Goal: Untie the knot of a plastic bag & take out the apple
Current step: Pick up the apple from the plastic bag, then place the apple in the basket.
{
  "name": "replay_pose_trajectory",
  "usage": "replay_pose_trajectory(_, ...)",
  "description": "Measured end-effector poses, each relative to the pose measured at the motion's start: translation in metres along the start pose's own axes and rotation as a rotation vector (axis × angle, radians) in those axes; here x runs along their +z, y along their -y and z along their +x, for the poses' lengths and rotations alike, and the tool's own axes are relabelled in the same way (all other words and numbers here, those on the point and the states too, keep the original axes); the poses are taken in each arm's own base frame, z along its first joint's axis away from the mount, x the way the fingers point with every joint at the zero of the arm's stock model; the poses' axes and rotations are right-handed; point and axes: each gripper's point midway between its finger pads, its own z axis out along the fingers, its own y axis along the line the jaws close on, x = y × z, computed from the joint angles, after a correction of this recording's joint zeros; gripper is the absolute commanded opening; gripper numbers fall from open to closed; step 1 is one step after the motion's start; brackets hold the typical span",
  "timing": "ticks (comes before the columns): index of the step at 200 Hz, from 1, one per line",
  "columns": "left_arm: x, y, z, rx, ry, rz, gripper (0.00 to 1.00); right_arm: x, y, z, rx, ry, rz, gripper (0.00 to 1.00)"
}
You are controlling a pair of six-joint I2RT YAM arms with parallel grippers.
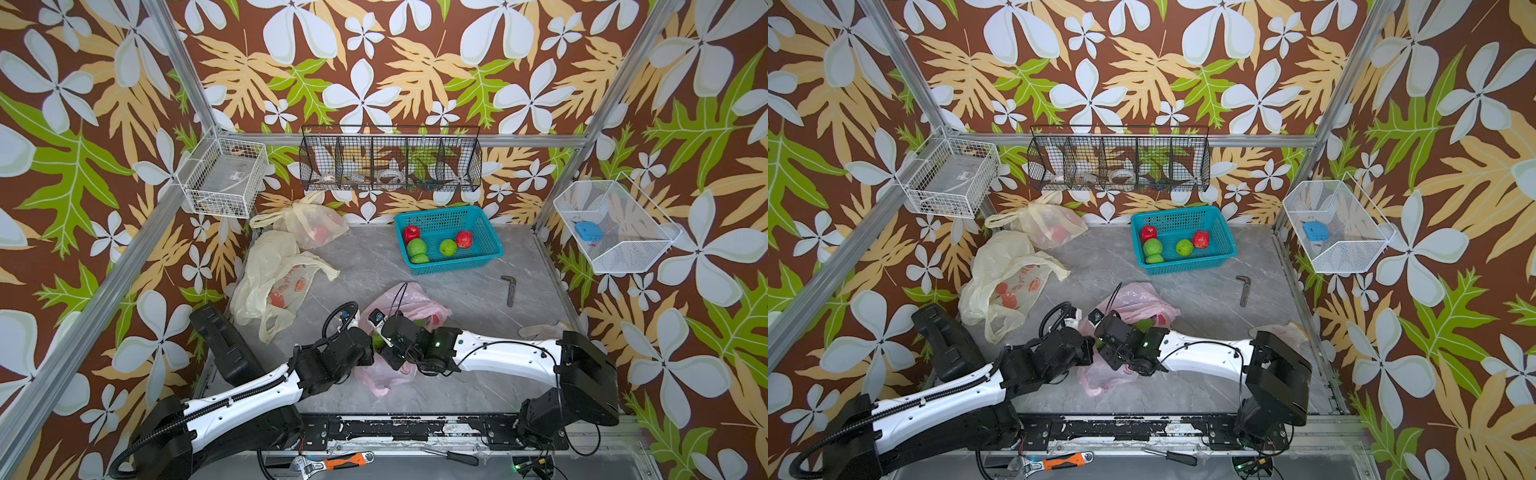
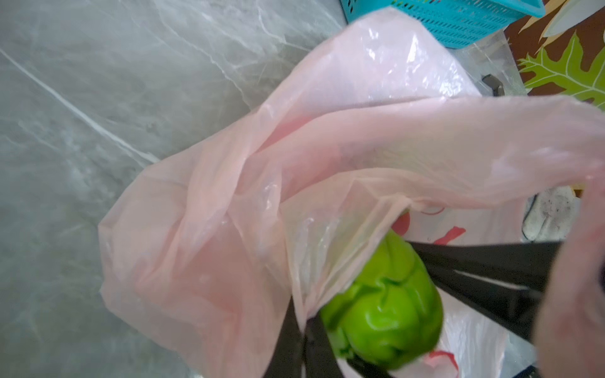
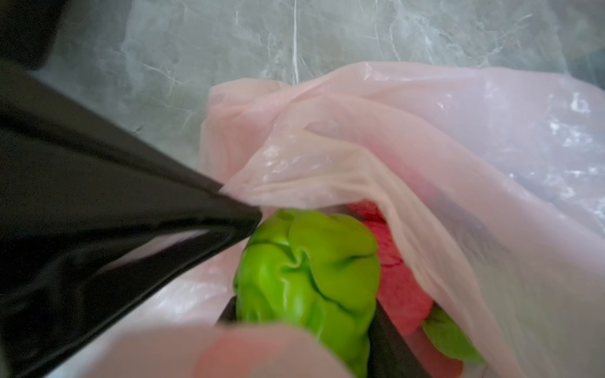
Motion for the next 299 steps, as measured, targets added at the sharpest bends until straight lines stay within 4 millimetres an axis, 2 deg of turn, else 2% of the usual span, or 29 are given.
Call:
replay_pose_trajectory(38, 0.007, 0.006, -0.008, 0.022, -0.002, -0.025, 0.00, -0.032, 0.002, -0.005, -0.013, 0.023, -0.025, 0.43)
replay_pose_trajectory(68, 0.011, 0.002, -0.006, 0.022, -0.011, -0.050, 0.00, -0.057, 0.002, 0.005, -0.020, 0.006, -0.060, 0.46)
replay_pose_trajectory(115, 0.013, -0.005, -0.003, 0.001, -0.015, -0.071, 0.00, -0.108, 0.019, 0.007, -0.002, 0.033, -0.050, 0.47)
replay_pose_trajectory(153, 0.007, -0.005, -0.006, -0.009, 0.006, -0.053, 0.00, -0.143, 0.047, 0.006, 0.049, 0.082, 0.046, 0.49)
replay_pose_trajectory(166, 0.005, -0.006, -0.007, -0.006, 0.010, -0.049, 0.00, -0.152, 0.065, 0.004, 0.085, 0.107, 0.106, 0.49)
replay_pose_trajectory(183, 0.004, -0.006, -0.007, 0.005, 0.014, -0.044, 0.00, -0.158, 0.098, -0.001, 0.170, 0.134, 0.205, 0.49)
replay_pose_trajectory(207, 0.002, -0.005, -0.008, 0.032, 0.019, -0.033, 0.00, -0.155, 0.144, -0.003, 0.275, 0.137, 0.326, 0.49)
replay_pose_trajectory(230, 0.002, 0.001, -0.012, 0.059, 0.035, -0.010, 0.00, -0.141, 0.190, -0.012, 0.378, 0.144, 0.397, 0.49)
replay_pose_trajectory(245, 0.005, 0.005, -0.016, 0.079, 0.042, -0.006, 0.00, -0.127, 0.220, -0.021, 0.423, 0.140, 0.433, 0.49)
replay_pose_trajectory(263, 0.009, 0.011, -0.024, 0.104, 0.052, -0.009, 0.00, -0.109, 0.253, -0.040, 0.446, 0.151, 0.466, 0.49)
replay_pose_trajectory(284, 0.013, 0.018, -0.033, 0.135, 0.069, -0.012, 0.00, -0.082, 0.282, -0.061, 0.455, 0.169, 0.481, 0.49)
replay_pose_trajectory(299, 0.015, 0.020, -0.036, 0.153, 0.073, -0.013, 0.00, -0.061, 0.299, -0.069, 0.451, 0.165, 0.491, 0.49)
